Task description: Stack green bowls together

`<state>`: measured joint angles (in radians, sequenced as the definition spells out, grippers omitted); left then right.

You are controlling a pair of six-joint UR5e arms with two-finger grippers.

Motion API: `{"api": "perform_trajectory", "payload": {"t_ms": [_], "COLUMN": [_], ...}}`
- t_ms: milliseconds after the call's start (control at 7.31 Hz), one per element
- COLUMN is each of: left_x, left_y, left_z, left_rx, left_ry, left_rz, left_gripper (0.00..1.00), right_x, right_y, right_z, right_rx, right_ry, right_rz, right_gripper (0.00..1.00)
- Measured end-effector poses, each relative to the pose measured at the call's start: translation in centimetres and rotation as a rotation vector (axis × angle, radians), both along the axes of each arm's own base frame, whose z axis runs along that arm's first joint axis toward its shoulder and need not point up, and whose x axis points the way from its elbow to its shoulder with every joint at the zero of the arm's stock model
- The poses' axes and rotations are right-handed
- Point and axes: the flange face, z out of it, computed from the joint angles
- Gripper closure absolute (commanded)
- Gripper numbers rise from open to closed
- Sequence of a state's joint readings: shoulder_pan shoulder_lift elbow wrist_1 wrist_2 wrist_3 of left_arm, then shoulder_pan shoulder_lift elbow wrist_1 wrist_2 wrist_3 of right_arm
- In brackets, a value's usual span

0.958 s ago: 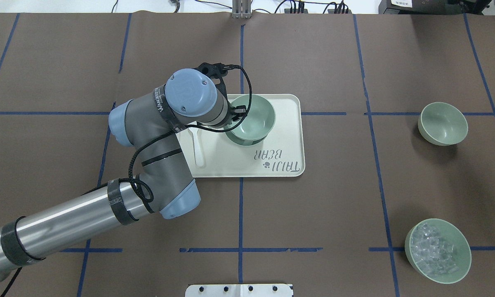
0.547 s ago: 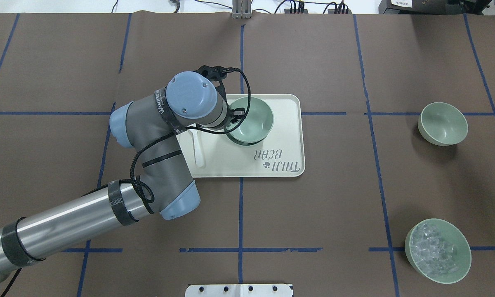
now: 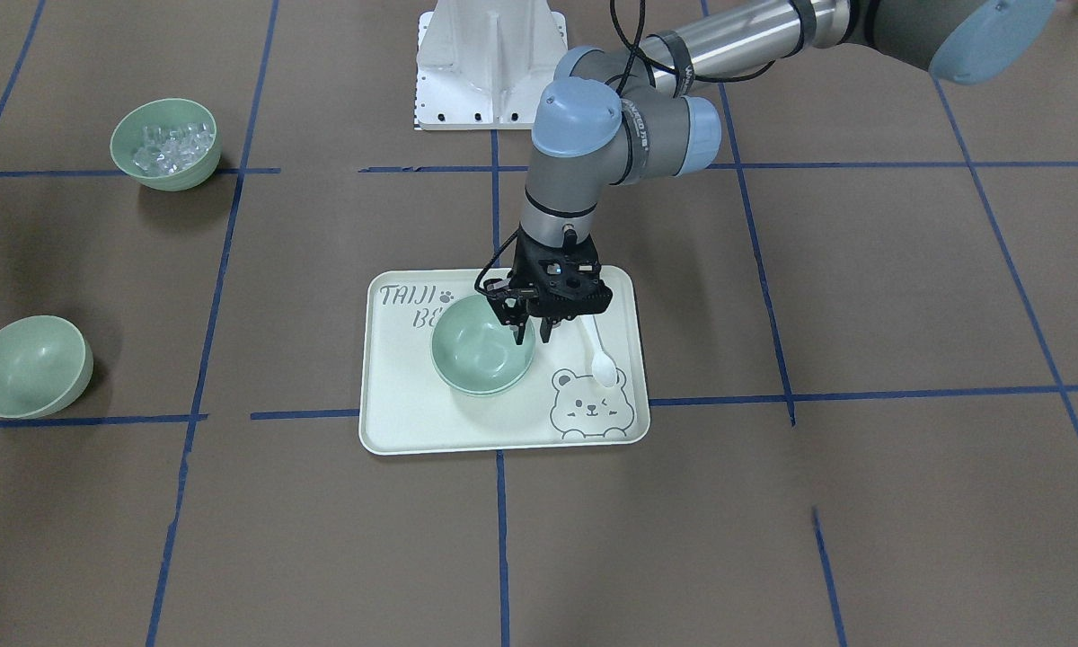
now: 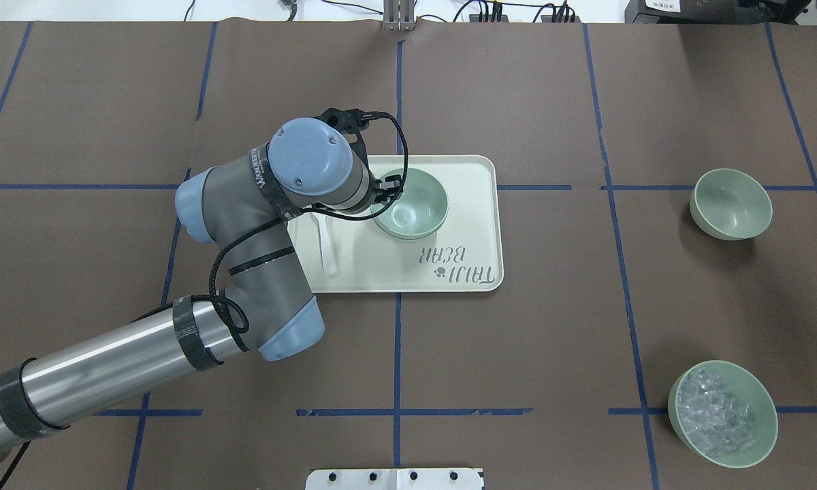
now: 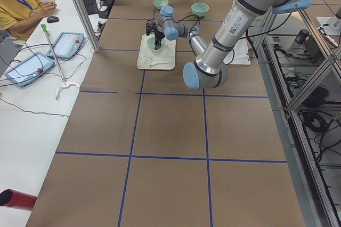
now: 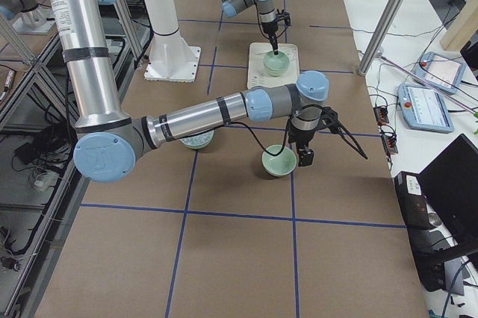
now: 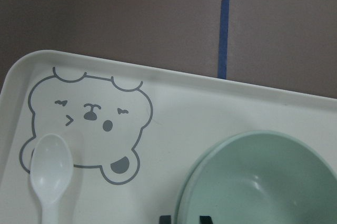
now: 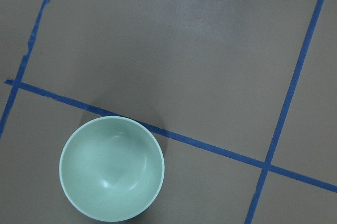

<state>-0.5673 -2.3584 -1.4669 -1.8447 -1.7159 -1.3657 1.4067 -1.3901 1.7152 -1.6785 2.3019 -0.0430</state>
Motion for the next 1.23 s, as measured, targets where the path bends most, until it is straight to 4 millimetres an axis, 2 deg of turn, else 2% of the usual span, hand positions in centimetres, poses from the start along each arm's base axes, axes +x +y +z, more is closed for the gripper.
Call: {"api": "perform_trajectory", "payload": {"t_ms": [137, 274, 411, 547, 821, 958, 1095, 1232], "left_x": [-2.2, -6.8, -13.4, -20.9, -37.2, -45.6, -53.1, -57.9], "left_y": [-1.3, -3.0, -4.7, -6.4, -8.3, -8.3, -6.9, -4.6], "left_z": [0.3, 1.5, 4.3, 8.1, 20.1, 26.0, 31.7, 36.4], "left_rx": [0.028, 0.082, 0.142, 0.203, 0.320, 0.351, 0.332, 0.267], "left_ry": [-0.006, -0.019, -0.033, -0.063, -0.219, -0.300, -0.335, -0.328], "left_rz": [0.006, 0.052, 0.127, 0.200, 0.313, 0.349, 0.378, 0.400], "left_gripper": [0.00, 0.00, 0.00, 0.00, 0.00, 0.00, 0.00, 0.00], "right_x": [0.0, -0.2, -0.3, -0.5, -1.0, -1.5, -2.4, -3.9], "right_y": [0.1, 0.2, 0.4, 0.9, 1.8, 2.3, 3.0, 3.6], "right_z": [-0.2, -0.5, -0.6, -0.6, 0.0, 0.7, 1.6, 2.0], "right_rx": [0.004, 0.000, -0.024, -0.053, -0.085, -0.081, -0.074, -0.077], "right_ry": [-0.001, -0.005, -0.012, -0.016, -0.015, -0.017, -0.028, -0.042], "right_rz": [0.000, 0.005, 0.028, 0.057, 0.071, 0.071, 0.090, 0.118], "right_gripper": [0.00, 0.00, 0.00, 0.00, 0.00, 0.00, 0.00, 0.00]}}
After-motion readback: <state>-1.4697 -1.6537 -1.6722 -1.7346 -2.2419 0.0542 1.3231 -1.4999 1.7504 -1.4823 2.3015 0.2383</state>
